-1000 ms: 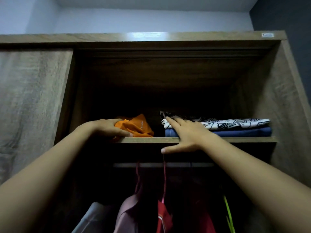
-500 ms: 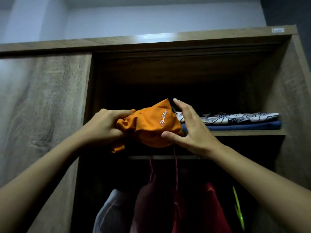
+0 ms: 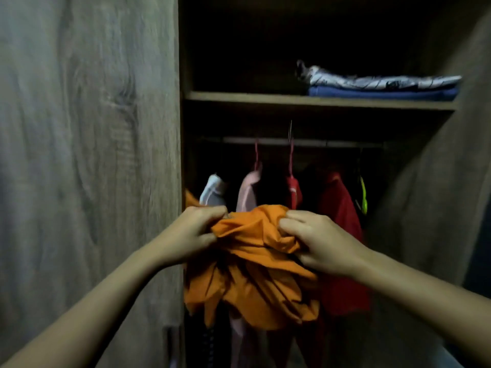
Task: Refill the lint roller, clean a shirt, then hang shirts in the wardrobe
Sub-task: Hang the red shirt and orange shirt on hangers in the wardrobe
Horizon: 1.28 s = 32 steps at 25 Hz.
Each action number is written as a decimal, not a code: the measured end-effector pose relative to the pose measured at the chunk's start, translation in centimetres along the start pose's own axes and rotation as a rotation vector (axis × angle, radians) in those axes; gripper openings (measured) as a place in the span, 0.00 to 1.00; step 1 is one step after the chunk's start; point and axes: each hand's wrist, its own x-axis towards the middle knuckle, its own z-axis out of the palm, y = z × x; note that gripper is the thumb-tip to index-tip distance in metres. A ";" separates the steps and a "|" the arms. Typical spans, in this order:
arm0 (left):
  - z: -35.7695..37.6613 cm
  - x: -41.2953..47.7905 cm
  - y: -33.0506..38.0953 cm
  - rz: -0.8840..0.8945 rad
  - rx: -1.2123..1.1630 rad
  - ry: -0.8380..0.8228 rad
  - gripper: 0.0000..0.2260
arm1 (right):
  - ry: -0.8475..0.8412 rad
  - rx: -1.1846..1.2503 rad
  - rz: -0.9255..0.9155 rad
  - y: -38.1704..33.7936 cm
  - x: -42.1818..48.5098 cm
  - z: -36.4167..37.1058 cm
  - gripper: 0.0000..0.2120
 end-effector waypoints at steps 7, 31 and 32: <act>3.6 -5.5 -0.4 -0.217 -0.084 -0.008 0.09 | -0.025 -0.047 0.235 -4.8 -4.7 2.2 0.20; 1.7 -1.0 9.6 -0.379 -0.861 0.217 0.08 | 0.093 0.017 0.522 -6.7 -4.9 -1.2 0.10; 2.1 -0.7 10.0 -0.425 -0.910 0.216 0.09 | 0.099 0.128 0.542 -7.5 -4.8 -1.2 0.10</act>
